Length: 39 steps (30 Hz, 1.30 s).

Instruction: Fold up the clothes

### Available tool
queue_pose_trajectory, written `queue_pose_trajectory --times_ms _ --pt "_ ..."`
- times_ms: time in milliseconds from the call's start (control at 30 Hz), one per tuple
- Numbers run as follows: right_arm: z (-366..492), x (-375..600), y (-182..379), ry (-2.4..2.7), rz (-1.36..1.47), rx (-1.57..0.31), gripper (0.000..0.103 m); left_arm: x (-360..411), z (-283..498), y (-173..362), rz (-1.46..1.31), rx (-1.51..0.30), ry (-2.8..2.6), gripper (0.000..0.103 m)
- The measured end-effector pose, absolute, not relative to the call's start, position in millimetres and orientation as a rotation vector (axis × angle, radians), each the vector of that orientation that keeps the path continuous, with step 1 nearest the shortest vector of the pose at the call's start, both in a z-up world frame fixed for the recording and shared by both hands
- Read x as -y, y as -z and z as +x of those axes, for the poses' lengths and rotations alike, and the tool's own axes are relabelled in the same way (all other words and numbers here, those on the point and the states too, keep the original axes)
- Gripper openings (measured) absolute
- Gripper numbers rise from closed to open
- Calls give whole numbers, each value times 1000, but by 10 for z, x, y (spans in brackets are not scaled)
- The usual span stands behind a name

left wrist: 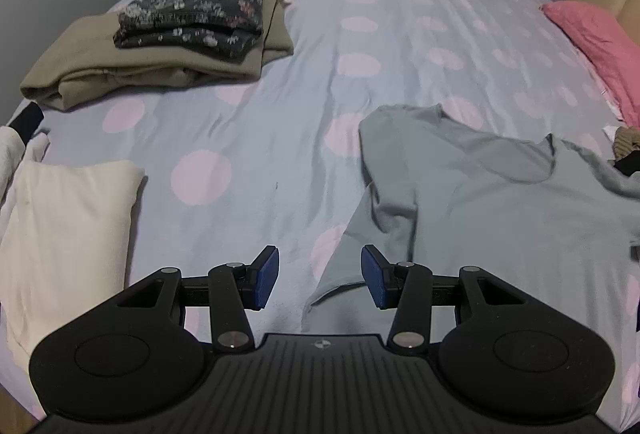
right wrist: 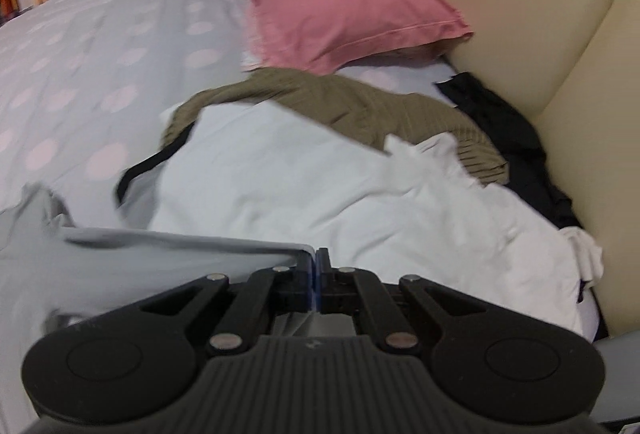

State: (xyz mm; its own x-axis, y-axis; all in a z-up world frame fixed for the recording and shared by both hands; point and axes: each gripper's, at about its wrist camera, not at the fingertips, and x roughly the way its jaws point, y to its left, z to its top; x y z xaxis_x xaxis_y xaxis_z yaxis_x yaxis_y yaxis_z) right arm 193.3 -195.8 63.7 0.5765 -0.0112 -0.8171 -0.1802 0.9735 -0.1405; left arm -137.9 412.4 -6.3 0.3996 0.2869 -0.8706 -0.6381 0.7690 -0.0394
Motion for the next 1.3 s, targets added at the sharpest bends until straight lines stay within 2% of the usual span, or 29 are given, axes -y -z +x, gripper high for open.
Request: queue_pose_trajectory --times_ms 167,333,367,400,467,533,833,900,967,1000,1300 --pt "2201 1992 -353 -60 -215 -1003 4 -4163 -1320 137 -404 -1023 -594 43" --pt "2090 2039 -259 -35 -164 -936 16 -4147 -1339 182 -393 -1038 -569 43" --pt "2015 2054 -298 -34 -145 -901 24 -4142 -1358 212 -389 -1048 -565 44" --pt "1929 2070 -345 -26 -123 -863 37 -4138 -1379 245 -386 -1059 -562 44" --pt "1727 2059 -383 -22 -93 -811 47 -4116 -1415 332 -388 -1091 -551 45" --pt "1524 2042 -413 -20 -63 -763 47 -4087 -1471 436 -398 -1124 -532 46" --pt "1033 1597 -379 -206 -33 -831 51 -3911 -1619 936 -389 -1227 -512 45" --pt "947 1478 -359 -243 -38 -842 54 -3884 -1613 998 -397 -1210 -512 34" --pt "872 1372 -316 -267 -65 -847 55 -3818 -1586 993 -373 -1180 -517 12" --pt "835 1318 -295 -279 -78 -850 55 -3776 -1568 978 -352 -1166 -514 4" --pt "650 1067 -115 -331 -165 -881 55 -3885 -1753 248 -350 -891 -633 3"
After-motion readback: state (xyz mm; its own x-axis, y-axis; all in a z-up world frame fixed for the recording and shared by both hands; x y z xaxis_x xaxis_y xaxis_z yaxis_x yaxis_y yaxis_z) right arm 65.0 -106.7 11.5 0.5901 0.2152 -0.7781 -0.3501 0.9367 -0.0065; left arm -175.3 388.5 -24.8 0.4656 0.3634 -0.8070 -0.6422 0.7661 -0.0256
